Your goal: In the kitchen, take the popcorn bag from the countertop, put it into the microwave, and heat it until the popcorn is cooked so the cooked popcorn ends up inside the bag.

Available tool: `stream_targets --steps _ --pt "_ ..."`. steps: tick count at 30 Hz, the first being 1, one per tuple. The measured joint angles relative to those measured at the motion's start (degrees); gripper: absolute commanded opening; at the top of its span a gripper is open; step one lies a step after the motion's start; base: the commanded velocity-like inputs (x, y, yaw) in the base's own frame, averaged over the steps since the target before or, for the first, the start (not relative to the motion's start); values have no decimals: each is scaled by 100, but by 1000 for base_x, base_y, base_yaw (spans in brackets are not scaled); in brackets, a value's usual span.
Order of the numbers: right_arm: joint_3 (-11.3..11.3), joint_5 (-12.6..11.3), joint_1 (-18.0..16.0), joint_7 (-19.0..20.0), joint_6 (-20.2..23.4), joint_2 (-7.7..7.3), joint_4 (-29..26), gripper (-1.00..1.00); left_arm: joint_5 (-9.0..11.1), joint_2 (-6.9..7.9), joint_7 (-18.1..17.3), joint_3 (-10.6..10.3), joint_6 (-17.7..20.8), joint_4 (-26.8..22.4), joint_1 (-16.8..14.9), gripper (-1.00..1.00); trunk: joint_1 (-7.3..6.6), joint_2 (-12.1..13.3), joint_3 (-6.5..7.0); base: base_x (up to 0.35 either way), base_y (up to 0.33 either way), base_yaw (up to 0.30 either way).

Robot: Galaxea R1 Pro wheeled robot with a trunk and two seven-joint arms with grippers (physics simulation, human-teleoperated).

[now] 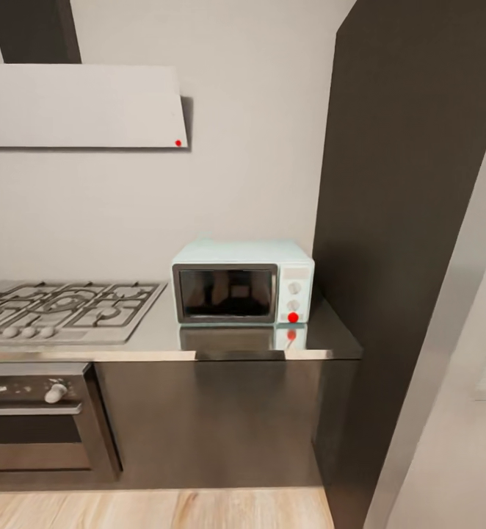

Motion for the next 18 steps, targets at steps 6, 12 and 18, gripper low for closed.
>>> stream_targets --steps 6,12,18 --pt "0 0 0 0 -6 4 0 100 0 5 4 0 -1 -1 0 100 2 0 0 150 0 0" --pt "-2 1 0 0 -17 14 0 100 1 0 4 0 0 -1 0 100 3 1 0 6 0 0" --pt "-29 -5 -1 28 -39 69 -70 100 0 0 -1 0 -2 0 0 100 3 1 1 0 0 0"
